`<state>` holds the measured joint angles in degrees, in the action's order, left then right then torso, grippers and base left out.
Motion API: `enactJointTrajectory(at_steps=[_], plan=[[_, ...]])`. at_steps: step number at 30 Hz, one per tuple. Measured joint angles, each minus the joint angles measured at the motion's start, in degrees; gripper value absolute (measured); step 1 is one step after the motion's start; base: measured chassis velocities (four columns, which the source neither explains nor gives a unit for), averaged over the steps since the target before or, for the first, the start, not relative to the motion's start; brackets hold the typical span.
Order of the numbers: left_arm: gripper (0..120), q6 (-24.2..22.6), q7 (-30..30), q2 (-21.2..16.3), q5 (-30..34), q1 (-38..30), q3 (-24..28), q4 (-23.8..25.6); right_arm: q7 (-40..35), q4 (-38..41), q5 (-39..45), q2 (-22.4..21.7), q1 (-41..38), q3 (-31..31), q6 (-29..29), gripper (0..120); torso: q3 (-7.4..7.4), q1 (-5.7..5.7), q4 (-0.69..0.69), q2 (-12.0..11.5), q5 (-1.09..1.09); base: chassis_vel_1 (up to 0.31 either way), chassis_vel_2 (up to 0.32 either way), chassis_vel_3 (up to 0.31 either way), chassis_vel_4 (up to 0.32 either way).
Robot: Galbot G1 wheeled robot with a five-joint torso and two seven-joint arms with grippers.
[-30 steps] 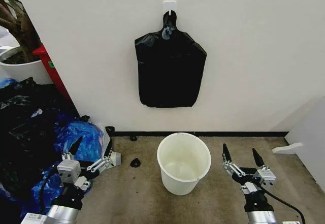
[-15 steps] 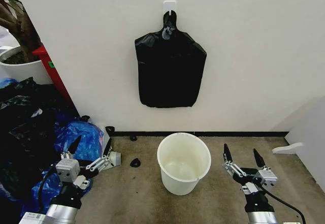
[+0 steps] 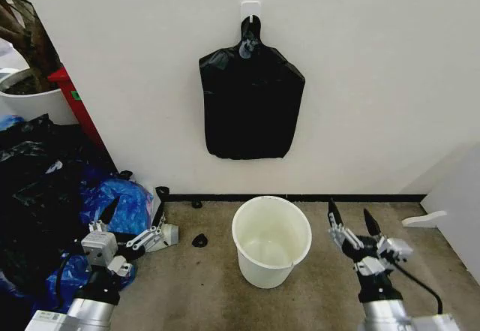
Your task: Place the garbage bag over the trash bin.
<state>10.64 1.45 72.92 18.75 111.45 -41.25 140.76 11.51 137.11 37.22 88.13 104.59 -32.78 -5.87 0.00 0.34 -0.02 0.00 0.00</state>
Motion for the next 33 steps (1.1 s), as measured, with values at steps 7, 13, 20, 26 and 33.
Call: enactJointTrajectory(at_steps=[7, 13, 20, 26, 33], plan=[[100, 0.79, -0.71, -1.90, 1.62, -0.11, 0.07, 0.20, -1.62, 2.90, 19.05, -7.00, -9.52, 2.75, 10.76, 100, 0.00, 0.00, 0.00, 0.00, 0.00, 0.000, 0.000, 0.000, 0.000], [100, -1.54, -2.81, -4.98, 3.12, -1.68, 1.27, 0.88, -10.59, -1.43, 32.39, -11.99, -24.76, 6.84, 13.01, 100, 0.00, 0.00, 0.00, 0.00, 0.00, 0.000, 0.000, 0.000, 0.000], [100, -2.46, -3.32, -5.45, 4.19, -2.05, 0.18, 0.93, -14.03, -8.05, 41.40, -9.45, -39.11, 14.73, 11.37, 100, 0.01, 0.00, 0.00, 0.00, -0.01, 0.000, 0.000, 0.000, 0.000], [100, -2.37, -3.60, -3.20, 3.82, -0.10, -0.07, 1.86, -15.50, -16.88, 42.86, -5.10, -48.22, 18.93, 9.35, 100, 0.01, 0.01, 0.01, -0.01, -0.01, 0.000, 0.000, 0.000, 0.000], [100, -2.09, -3.70, -2.09, 3.42, 1.63, -0.65, 2.47, -18.22, -23.06, 44.29, -0.77, -58.59, 19.94, 8.47, 100, 0.00, 0.01, 0.00, 0.00, -0.02, 0.000, 0.000, 0.000, 0.000]])
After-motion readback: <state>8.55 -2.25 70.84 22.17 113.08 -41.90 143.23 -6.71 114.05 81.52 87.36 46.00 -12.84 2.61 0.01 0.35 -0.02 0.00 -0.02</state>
